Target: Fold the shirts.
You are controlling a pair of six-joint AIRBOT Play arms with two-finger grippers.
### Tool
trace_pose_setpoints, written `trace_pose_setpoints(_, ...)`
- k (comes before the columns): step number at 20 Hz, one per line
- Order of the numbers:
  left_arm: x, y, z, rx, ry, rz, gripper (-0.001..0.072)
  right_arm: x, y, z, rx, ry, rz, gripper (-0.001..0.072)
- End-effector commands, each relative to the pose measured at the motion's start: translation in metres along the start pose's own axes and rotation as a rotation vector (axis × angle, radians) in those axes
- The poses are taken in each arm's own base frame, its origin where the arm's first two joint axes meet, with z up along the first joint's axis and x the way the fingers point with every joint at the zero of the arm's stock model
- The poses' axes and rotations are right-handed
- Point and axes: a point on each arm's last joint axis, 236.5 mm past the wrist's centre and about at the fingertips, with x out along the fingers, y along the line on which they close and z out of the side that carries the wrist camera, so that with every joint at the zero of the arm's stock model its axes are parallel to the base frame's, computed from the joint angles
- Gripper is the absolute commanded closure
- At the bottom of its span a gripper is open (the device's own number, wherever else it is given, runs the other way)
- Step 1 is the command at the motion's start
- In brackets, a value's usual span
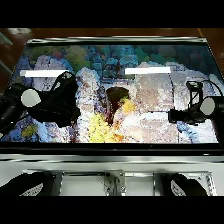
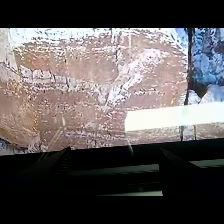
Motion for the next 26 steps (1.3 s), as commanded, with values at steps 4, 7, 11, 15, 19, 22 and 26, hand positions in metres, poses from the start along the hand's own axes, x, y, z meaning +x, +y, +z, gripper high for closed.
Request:
trace_pose_setpoints(4,0.028,0.088,0.01,-0.244,-0.024,0.259,0.0018,-0.003,0.003,0.037,0.025,-0.158,0.016,0.0052)
trace_pose_setpoints(7,0.047,0.168,0.005,-0.387,0.014,0.341,-0.0013,-0.006,0.008,0.051,0.037,-0.218,0.037,0.0052)
trace_pose_setpoints(11,0.09,0.236,-0.027,-0.629,0.12,0.292,-0.0013,-0.008,0.008,0.06,0.037,-0.258,0.04,0.0053)
trace_pose_setpoints(15,0.126,0.253,-0.054,-0.726,0.193,0.25,-0.0013,-0.009,0.009,0.063,0.037,-0.271,0.041,0.0052)
trace_pose_setpoints(19,0.14,0.246,-0.052,-0.757,0.189,0.206,0.0173,-0.009,0.009,0.064,0.038,-0.272,0.042,0.0052)
trace_pose_setpoints(22,0.12,0.244,-0.036,-0.731,0.164,0.201,0.0671,-0.009,0.009,0.063,0.039,-0.27,0.045,0.0052)
trace_pose_setpoints(26,0.032,0.221,0.04,-0.525,-0.056,0.234,0.0672,-0.011,0.008,0.07,-0.011,-0.301,0.032,0.0052)
